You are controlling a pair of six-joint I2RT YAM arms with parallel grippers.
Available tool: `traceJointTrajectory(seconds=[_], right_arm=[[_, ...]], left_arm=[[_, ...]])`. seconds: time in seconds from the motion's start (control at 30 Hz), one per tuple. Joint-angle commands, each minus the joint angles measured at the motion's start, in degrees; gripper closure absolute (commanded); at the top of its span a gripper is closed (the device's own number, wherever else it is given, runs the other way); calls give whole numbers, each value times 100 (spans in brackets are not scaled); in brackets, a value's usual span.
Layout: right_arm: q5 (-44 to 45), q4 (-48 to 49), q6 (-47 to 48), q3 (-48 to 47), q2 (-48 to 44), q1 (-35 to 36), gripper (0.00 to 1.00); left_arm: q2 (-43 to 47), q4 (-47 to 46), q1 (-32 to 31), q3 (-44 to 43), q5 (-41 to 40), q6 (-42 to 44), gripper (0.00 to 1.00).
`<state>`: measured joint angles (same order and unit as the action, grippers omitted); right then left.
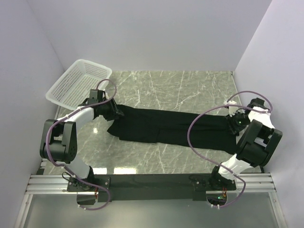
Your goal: Fold and stack the t-shirts
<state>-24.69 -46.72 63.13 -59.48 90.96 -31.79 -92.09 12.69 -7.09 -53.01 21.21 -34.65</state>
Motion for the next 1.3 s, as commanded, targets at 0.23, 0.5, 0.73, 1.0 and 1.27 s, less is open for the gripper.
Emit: traceJointTrajectory(seconds=[0.23, 0.5, 0.73, 1.0, 1.27], right_arm=[[552, 655, 234, -55, 300, 401, 50], [439, 357, 603, -37, -156, 411, 55], [570, 286, 1069, -2, -219, 428, 48], [860, 699, 1140, 104, 229, 665, 48], [799, 734, 1104, 59, 318, 683, 67]], left_arm=[[429, 339, 6, -139, -231, 222, 50], [649, 436, 6, 2, -249, 152, 51], [658, 384, 6, 81, -135, 73, 51], [579, 331, 6, 81, 23, -94, 51], [254, 339, -20, -33, -3, -314, 56]])
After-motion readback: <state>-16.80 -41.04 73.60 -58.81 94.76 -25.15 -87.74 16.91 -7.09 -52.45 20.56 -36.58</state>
